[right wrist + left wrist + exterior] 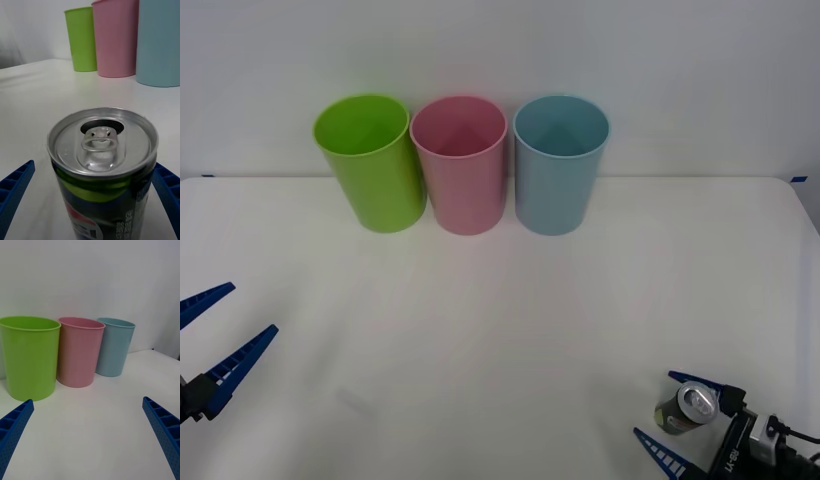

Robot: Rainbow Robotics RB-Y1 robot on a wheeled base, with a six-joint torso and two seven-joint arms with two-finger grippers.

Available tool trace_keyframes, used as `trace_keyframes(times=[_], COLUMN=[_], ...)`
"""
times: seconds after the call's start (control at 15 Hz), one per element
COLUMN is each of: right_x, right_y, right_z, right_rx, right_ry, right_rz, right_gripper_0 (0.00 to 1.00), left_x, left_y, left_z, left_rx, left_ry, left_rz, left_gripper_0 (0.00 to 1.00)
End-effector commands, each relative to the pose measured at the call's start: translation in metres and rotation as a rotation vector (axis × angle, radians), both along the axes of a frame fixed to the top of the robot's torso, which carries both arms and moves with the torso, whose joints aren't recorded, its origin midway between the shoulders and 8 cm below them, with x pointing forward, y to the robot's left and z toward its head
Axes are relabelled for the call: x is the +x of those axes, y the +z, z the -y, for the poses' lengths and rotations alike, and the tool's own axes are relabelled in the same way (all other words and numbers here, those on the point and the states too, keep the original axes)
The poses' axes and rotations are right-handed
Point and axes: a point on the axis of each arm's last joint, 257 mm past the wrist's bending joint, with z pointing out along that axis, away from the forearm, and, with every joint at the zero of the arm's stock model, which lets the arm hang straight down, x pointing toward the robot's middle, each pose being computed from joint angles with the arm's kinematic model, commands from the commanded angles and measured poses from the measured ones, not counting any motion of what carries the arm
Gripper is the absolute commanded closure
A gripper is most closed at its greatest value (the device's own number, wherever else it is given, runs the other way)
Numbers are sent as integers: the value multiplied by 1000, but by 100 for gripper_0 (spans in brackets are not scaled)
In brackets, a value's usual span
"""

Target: Grasp the object on the table and drop it into the matching bin: aluminum can to the light blue bin, PET bottle to the pink bin.

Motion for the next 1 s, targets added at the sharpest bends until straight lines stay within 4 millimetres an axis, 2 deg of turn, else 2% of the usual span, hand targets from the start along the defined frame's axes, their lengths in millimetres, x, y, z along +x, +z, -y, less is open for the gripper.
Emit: trace_keyframes(times=[0.07, 0.4, 0.47, 0.53, 0.6, 1.0], right_x=[2, 3, 3, 3, 3, 5], right_y=[-1, 0, -1, 0, -1, 2], right_z=[-2, -3, -3, -3, -3, -2], right_rx=[-1, -3, -4, -2, -4, 2], right_ry=[0, 2, 1, -1, 1, -1], right_rz=[-1, 2, 2, 2, 2, 6], right_gripper_0=[0, 0, 45, 95, 100, 100], left_x=[0, 0, 0, 0, 0, 0], left_y=[0, 0, 0, 0, 0, 0], left_z=[0, 0, 0, 0, 0, 0], left_rx=[0, 0, 0, 0, 0, 0], left_ry=[0, 0, 0, 0, 0, 0], left_rz=[0, 0, 0, 0, 0, 0], left_gripper_0=[0, 0, 0, 0, 0, 0])
